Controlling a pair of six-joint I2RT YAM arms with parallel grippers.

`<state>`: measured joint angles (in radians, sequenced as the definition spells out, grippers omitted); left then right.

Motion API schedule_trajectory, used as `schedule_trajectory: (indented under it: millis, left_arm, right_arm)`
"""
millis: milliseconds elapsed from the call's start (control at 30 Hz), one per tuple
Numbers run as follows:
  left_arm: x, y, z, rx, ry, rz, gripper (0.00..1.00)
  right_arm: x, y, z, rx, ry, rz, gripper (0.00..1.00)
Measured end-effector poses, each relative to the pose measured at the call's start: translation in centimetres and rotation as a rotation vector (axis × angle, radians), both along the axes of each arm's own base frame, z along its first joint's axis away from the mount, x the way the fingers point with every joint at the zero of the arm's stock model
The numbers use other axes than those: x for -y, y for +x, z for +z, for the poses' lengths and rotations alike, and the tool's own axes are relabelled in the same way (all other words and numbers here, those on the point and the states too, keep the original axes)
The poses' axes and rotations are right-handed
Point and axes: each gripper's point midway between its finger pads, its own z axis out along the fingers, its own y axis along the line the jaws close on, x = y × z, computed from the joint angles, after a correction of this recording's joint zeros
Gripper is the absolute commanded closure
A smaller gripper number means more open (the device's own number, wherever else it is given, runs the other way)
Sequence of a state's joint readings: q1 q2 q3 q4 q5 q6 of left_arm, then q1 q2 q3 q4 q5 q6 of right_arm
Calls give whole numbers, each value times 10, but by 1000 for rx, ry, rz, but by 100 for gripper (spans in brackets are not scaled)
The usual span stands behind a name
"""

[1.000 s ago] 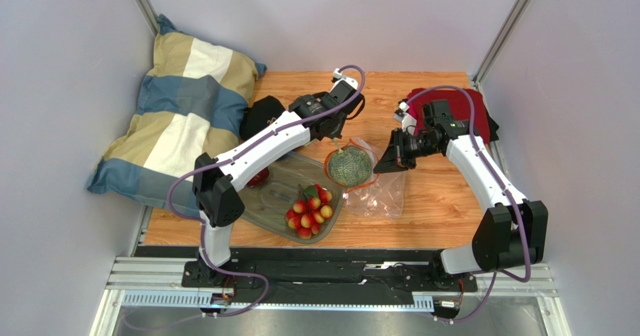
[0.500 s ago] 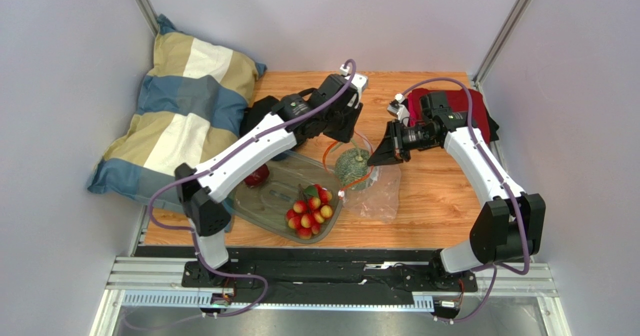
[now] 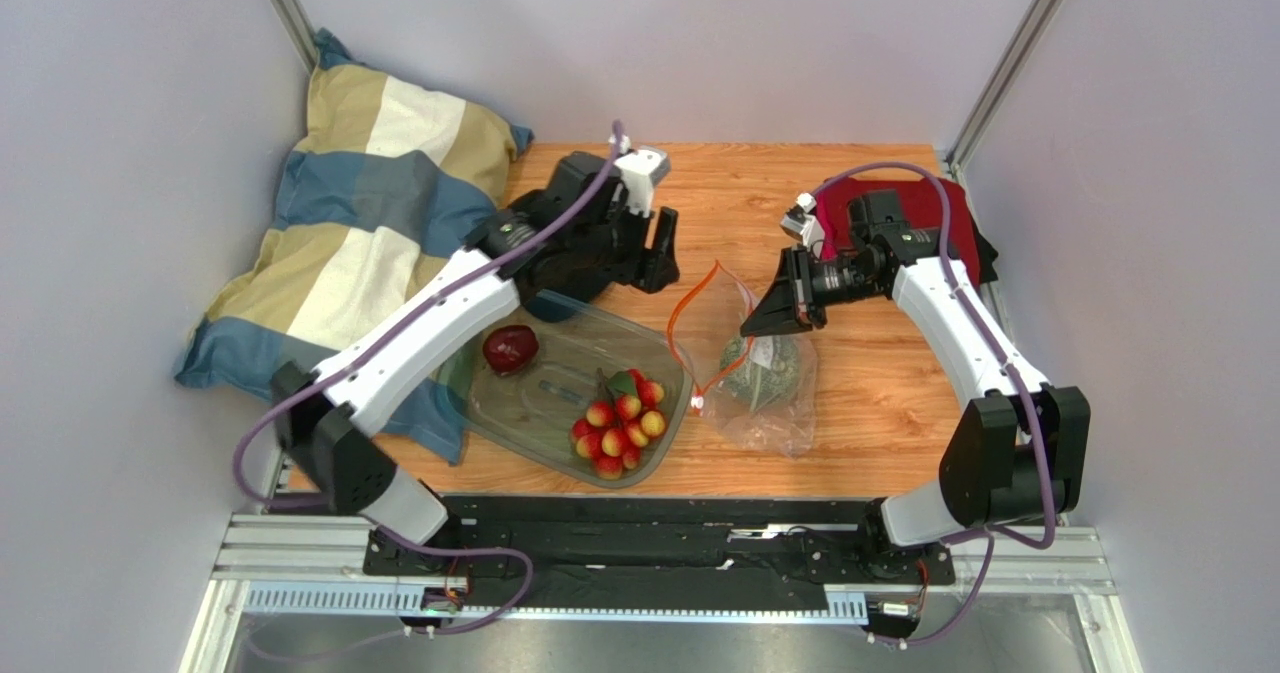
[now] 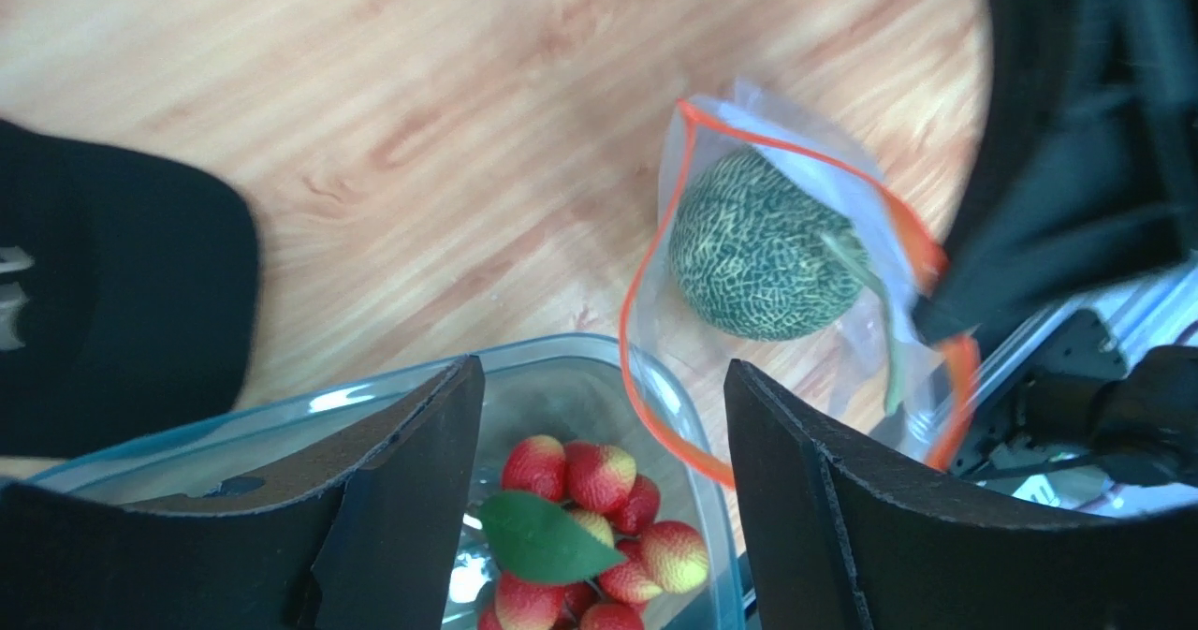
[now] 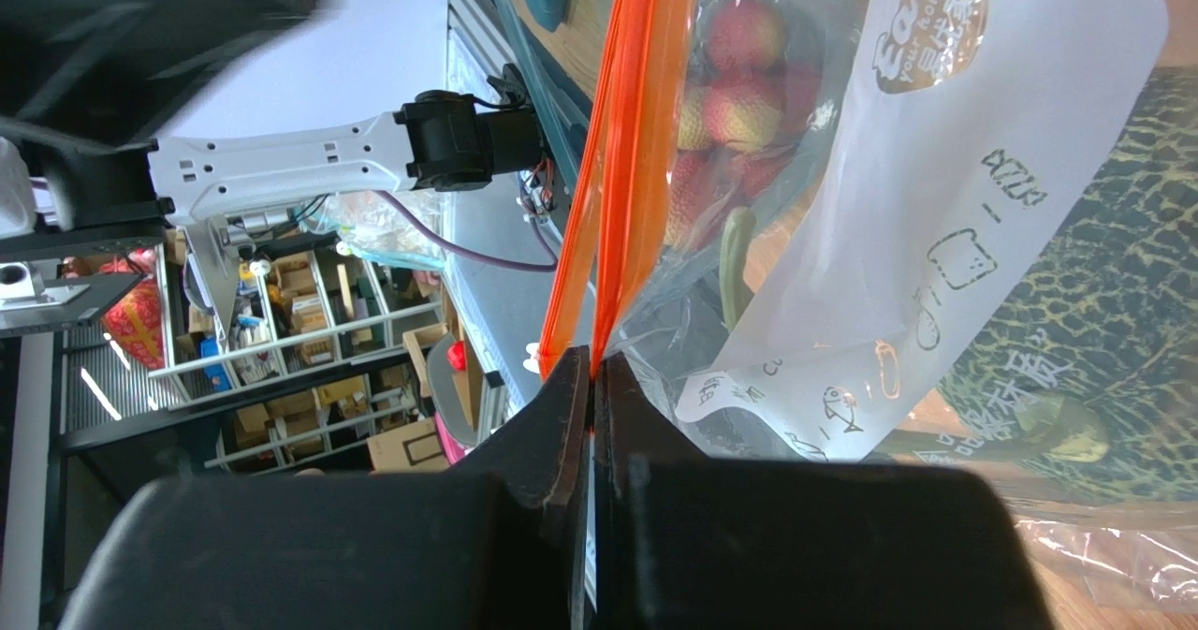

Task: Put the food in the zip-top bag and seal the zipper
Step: Pick up the fake fruit from the bin.

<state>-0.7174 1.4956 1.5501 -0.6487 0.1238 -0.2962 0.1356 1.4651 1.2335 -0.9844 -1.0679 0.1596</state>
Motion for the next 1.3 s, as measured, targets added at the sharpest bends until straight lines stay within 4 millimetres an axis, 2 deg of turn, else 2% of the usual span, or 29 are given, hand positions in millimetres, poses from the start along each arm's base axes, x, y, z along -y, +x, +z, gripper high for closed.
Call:
schedule_trajectory:
  millis: [133,200,233,333,367,433,533,633,733,800,867,900,933,1000,1100,1167,1267,1300]
  left_arm:
    - [29,9,-56,-147,61,-69,27]
    - [37,4,-81,-218,86,-97,36]
    - [38,2,-89,-245,96,-104,57]
    - [41,-6,-106,-317,118,-124,100]
    - [43,-10,-108,-338,122,-141,100]
    - [51,-13,-102,-358,108,-177,100]
    - [65,-17,-78,-337,58,-238,100]
    - [81,-25,-37,-263,-13,-311,100]
    - [86,-40,2,-195,-72,-374,100]
    - [86,-49,18,-165,-93,-404,94]
    - [85,-54,29,-147,-95,-430,82]
    - [85,-54,29,-147,-89,-436,75]
    - [85,-54,28,-153,-86,-443,57]
    - [82,-51,21,-163,-71,-453,37]
    - [67,-45,7,-195,-64,-447,25]
    - [48,-43,-5,-200,-68,-434,24]
    - [8,-59,-30,-195,-34,-428,26]
    - [-5,-70,-37,-188,-18,-444,29]
  right_arm:
    - [1,-1,-2,-2,-1,4,100]
    - [1,-1,-2,3,-1,5,100]
    - [2,-1,-2,4,-1,3,100]
    - [7,2,-2,5,-2,-13,100]
    - [9,2,-2,4,-3,-20,100]
    - [14,3,-2,4,-9,-37,100]
    - [24,0,3,17,-19,-63,100]
    - [32,-8,14,50,-25,-85,100]
    - [37,-22,29,110,-35,-89,100]
    - [38,-29,36,136,-40,-86,100]
    - [38,-35,39,157,-47,-84,100]
    - [39,-36,39,160,-52,-83,100]
    - [39,-36,38,158,-57,-85,100]
    - [41,-33,31,142,-72,-88,100]
    - [44,-28,12,88,-107,-95,100]
    - [46,-26,1,56,-126,-93,100]
    - [48,-23,-11,31,-146,-92,100]
    - [48,-23,-12,30,-150,-92,100]
